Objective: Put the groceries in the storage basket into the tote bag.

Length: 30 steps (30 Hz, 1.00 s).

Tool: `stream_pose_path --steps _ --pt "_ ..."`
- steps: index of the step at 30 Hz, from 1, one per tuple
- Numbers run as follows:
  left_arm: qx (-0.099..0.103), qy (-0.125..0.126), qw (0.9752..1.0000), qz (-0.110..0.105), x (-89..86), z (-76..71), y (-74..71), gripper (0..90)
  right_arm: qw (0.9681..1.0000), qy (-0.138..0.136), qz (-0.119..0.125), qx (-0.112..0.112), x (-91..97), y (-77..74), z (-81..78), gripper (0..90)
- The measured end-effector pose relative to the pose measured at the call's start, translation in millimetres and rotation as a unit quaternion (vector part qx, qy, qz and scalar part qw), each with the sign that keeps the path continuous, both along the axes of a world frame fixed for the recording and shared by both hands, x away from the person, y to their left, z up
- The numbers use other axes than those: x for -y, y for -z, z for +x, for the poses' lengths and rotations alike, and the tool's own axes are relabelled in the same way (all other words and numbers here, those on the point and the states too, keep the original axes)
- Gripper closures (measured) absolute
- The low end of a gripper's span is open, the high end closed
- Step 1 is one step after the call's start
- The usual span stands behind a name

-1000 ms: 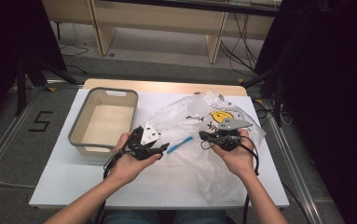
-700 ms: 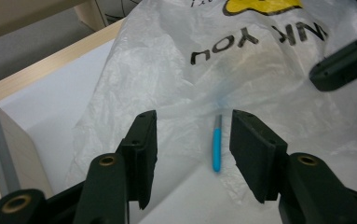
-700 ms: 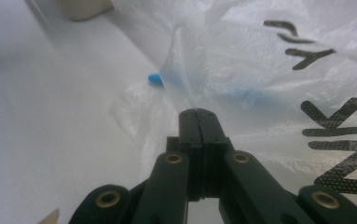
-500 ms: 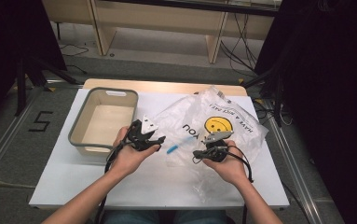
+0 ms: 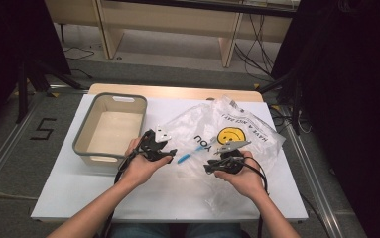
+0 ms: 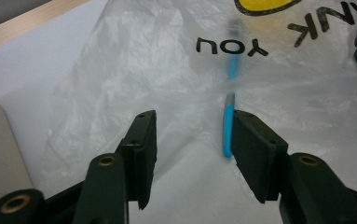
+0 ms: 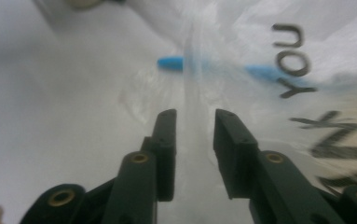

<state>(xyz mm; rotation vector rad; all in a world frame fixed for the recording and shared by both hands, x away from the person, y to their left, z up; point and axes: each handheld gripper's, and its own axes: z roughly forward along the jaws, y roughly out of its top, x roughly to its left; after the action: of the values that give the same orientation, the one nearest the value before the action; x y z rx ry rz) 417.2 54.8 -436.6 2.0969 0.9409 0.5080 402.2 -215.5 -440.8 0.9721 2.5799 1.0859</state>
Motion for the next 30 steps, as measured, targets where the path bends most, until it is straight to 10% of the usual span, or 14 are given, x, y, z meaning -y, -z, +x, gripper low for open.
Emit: stream_pose_path --steps 10,30 --pt "-0.006 0.009 0.9999 0.000 -4.8 -5.2 7.0 49.1 0.9933 0.101 0.037 0.042 49.9 -23.4 -5.4 55.0" --pt "-0.013 0.011 0.9998 -0.004 -10.2 -15.6 12.6 42.7 0.9909 0.133 0.012 0.018 81.5 -9.1 -20.9 52.3"
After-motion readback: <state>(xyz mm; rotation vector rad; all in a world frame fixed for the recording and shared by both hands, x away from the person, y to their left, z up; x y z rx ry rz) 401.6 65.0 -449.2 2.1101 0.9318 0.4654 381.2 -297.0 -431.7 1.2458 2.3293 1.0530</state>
